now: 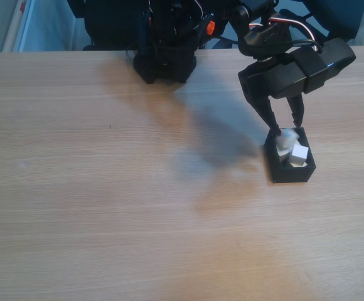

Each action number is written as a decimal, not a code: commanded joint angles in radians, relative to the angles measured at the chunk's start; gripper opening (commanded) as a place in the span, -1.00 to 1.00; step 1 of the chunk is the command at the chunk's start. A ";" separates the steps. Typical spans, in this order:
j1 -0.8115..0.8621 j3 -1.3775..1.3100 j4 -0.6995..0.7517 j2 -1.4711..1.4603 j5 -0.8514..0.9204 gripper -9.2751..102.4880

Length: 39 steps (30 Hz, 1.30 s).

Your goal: Pick blocks and place them in the box.

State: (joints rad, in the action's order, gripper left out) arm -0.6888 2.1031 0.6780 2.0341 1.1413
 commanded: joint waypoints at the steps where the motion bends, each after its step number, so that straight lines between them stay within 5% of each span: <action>1: -0.002 -0.061 0.006 0.017 -0.005 -0.63; 16: 0.075 0.156 0.152 0.278 0.121 -0.83; 31: 0.364 0.609 0.322 0.885 0.468 -0.83; 39: 0.457 0.854 0.514 1.267 0.491 -0.83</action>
State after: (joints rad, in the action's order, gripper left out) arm -0.2577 2.9299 1.1382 3.2060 1.6352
